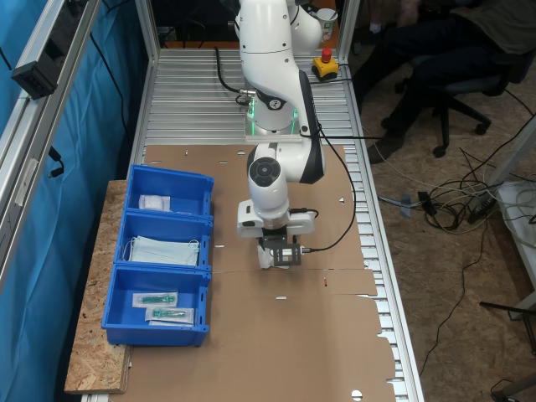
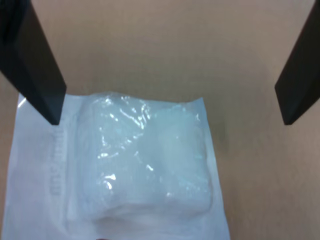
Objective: Pick and place sorting task of medical equipment.
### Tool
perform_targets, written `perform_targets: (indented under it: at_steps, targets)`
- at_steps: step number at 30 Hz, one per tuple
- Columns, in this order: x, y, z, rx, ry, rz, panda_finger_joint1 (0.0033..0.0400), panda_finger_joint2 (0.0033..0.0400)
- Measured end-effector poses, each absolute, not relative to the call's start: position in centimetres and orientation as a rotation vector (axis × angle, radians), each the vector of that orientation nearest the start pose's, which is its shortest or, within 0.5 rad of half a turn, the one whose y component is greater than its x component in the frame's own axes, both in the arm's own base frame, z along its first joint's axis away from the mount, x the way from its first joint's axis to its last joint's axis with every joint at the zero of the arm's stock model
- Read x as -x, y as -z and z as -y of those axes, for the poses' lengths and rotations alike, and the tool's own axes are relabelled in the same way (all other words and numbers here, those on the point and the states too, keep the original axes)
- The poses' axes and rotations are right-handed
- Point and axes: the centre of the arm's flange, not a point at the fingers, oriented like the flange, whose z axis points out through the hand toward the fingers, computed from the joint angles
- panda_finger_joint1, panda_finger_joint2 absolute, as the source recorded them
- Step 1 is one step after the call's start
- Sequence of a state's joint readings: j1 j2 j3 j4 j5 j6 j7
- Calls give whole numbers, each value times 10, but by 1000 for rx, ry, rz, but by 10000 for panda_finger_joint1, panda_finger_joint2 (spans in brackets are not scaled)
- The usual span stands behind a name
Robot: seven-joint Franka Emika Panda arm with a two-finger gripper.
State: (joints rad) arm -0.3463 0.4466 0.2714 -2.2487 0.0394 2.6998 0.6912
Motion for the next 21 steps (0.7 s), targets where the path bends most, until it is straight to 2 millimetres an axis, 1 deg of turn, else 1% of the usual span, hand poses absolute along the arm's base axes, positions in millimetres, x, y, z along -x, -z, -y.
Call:
perform_targets:
  at_steps: [6,17,21]
  targets:
    - [-546,-170,39,2745,-13,-1216,400,400]
    - [-563,-176,44,2723,58,-1219,400,400]
    - [-565,-175,45,2719,63,-1221,400,400]
